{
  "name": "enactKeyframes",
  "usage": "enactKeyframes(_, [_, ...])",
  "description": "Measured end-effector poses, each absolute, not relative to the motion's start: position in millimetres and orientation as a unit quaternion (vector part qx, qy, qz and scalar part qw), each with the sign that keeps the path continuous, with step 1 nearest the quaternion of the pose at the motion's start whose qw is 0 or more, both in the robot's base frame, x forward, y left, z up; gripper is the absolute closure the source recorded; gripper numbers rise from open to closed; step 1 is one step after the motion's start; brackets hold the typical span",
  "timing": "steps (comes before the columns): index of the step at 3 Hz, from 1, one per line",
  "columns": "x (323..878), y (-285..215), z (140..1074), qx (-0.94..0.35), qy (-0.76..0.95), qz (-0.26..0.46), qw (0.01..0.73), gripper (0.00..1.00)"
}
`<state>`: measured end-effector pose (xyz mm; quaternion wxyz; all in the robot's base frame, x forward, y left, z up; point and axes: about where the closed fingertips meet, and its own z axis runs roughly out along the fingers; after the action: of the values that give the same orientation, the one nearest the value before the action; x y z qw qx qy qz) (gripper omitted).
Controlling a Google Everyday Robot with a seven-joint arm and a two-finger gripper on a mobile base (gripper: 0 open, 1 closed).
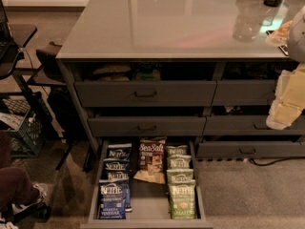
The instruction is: Pick brown chip bag from bottom drawer and place on counter
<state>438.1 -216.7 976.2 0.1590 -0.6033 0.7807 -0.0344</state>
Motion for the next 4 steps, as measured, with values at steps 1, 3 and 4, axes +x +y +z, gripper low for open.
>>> enactKeyframes(1, [438.2,-216.6,976.1,-0.603,0.781,-0.034,0.159,0.0])
enactKeyframes(3, [447.1,-193.4,907.9,-0.631,0.754,0.044,0.176,0.0])
enactKeyframes(4, [443.1,-143.4,821.1,-0.636,0.728,0.151,0.208,0.0])
